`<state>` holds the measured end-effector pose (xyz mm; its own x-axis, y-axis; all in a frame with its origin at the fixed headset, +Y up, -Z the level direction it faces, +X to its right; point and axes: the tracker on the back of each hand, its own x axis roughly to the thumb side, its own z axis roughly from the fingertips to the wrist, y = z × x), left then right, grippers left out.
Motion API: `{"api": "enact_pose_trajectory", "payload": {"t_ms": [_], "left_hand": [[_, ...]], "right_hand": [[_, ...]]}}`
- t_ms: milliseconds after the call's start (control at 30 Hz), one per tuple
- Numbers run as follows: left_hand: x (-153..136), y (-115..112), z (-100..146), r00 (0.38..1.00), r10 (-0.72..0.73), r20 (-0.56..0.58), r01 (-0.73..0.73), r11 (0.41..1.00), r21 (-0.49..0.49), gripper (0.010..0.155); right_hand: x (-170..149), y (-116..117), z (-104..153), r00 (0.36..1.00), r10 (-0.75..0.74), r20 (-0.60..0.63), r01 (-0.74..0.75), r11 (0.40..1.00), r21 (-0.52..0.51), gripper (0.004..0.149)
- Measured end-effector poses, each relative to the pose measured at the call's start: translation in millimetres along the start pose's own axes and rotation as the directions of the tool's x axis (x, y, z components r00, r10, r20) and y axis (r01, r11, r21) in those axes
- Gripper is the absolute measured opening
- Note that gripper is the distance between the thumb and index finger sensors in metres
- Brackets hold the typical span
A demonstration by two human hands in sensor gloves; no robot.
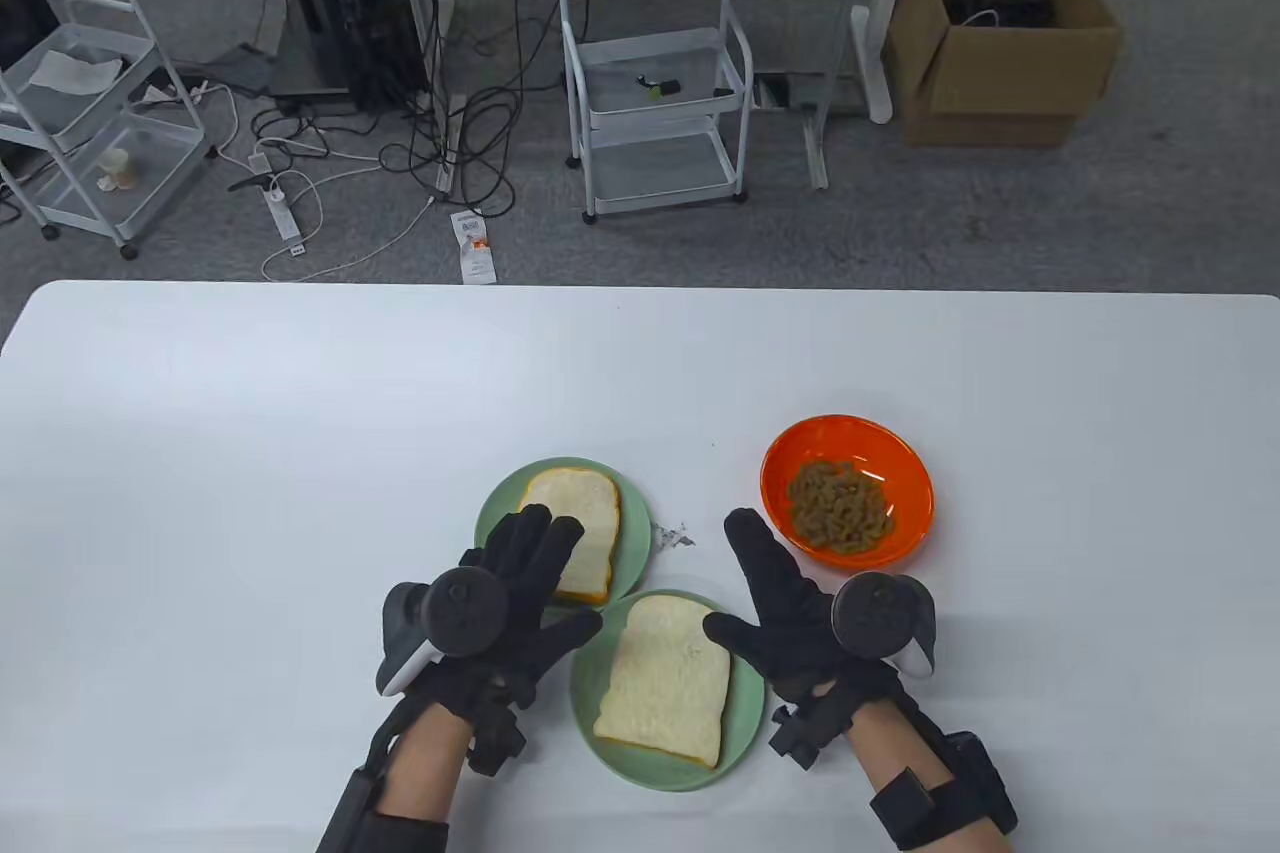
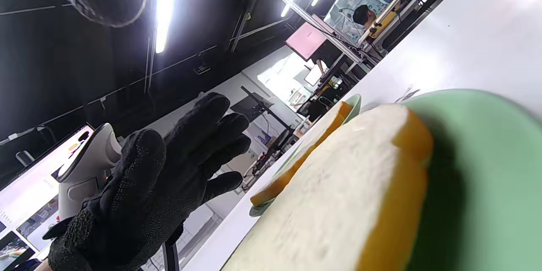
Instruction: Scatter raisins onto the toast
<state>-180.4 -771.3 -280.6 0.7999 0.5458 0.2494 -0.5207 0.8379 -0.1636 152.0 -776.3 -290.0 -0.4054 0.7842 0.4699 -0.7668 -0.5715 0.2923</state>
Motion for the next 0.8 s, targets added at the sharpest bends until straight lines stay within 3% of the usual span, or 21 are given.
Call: {"api": "enact_pose_trajectory", "payload": {"t_ms": [167,333,433,533,667,800], "left_hand": [[0,2,1,1.000,-0.009,0.000,0.009,1.000,0.005,0.093],[3,4,3,1.000,-0.010,0.009,0.010,1.000,0.029,0.092],[2,4,3,1.000,-0.015,0.009,0.014,1.000,0.028,0.092],[3,4,3,1.000,-0.014,0.008,0.014,0.999,0.033,0.091],[2,4,2,1.000,-0.019,0.001,0.019,0.999,0.033,0.091],[2,4,1,1.000,-0.021,-0.009,0.021,0.999,0.026,0.090]], "right_hand": [[1,0,0,1.000,0.001,-0.002,-0.001,1.000,0.008,0.092],[5,-19,1,0.997,0.071,-0.024,-0.073,0.993,-0.092,0.088],[2,-41,6,0.966,0.226,-0.123,-0.249,0.943,-0.219,0.085],[-13,-70,16,0.888,0.334,-0.316,-0.426,0.857,-0.290,0.083],[-39,-98,31,0.826,0.254,-0.503,-0.464,0.814,-0.349,0.081],[-63,-110,40,0.805,0.097,-0.585,-0.377,0.845,-0.379,0.078]]}}
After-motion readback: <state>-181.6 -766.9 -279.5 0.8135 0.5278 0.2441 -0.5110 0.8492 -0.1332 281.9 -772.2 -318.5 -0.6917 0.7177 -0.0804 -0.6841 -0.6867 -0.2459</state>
